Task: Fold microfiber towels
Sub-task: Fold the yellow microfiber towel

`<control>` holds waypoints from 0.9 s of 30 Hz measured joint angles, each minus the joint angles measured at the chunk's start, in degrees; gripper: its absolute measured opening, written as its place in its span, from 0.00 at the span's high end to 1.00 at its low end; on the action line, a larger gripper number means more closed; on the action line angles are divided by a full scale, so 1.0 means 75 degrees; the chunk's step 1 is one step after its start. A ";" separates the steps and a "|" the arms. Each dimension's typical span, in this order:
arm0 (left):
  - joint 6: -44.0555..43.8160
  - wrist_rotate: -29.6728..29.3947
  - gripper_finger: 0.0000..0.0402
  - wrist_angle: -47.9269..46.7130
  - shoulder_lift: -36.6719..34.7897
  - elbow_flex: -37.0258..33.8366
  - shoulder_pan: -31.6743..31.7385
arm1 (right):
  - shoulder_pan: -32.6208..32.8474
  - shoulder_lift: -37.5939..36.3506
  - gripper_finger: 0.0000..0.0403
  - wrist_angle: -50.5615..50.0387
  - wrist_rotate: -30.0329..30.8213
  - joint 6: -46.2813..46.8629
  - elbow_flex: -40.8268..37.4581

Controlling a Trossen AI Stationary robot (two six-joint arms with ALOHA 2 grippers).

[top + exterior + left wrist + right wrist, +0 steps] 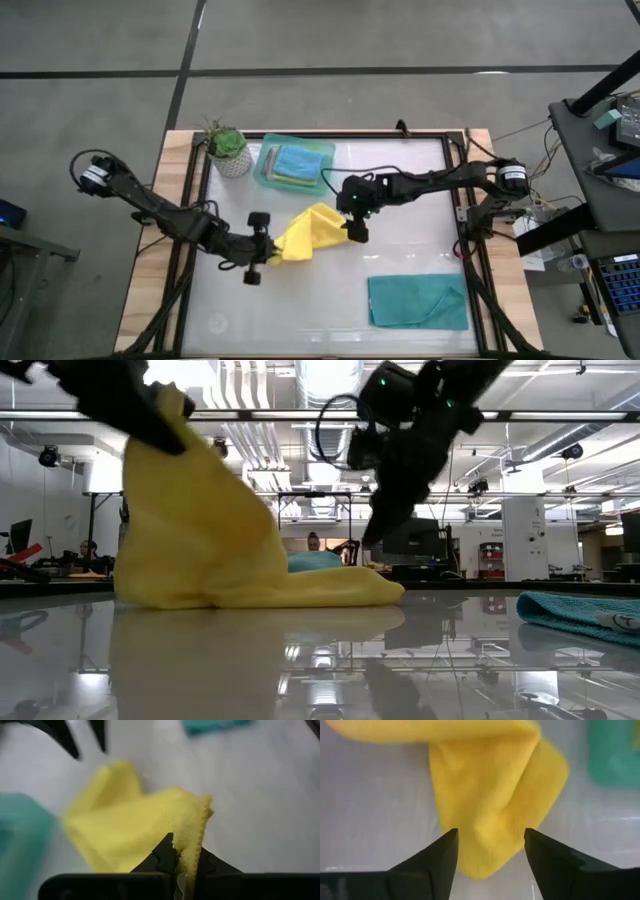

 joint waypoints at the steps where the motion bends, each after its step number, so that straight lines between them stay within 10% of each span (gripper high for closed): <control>1: -0.0044 0.0234 1.00 -0.0006 0.0008 -0.0073 -0.0046 | 0.0004 0.0003 0.45 0.0264 -0.0001 0.0047 -0.0213; 10: -0.0953 0.0122 1.00 0.0009 -0.0045 -0.0481 -0.0096 | 0.0144 0.0148 0.51 0.2113 -0.0001 0.0655 -0.1307; 17: -0.0569 -0.0563 1.00 0.0027 -0.0272 -0.0466 -0.0087 | 0.0417 0.0814 0.77 0.2806 0.0223 0.0478 -0.1406; 20: -0.0023 -0.0985 1.00 -0.0152 -0.0677 -0.0450 -0.0075 | 0.0449 0.0612 0.93 0.1936 0.0712 -0.0030 -0.1044; 27: 0.0375 -0.2547 1.00 -0.1237 -0.2451 -0.0118 -0.0070 | 0.0477 -0.0798 0.98 -0.1661 0.2956 -0.0408 0.0502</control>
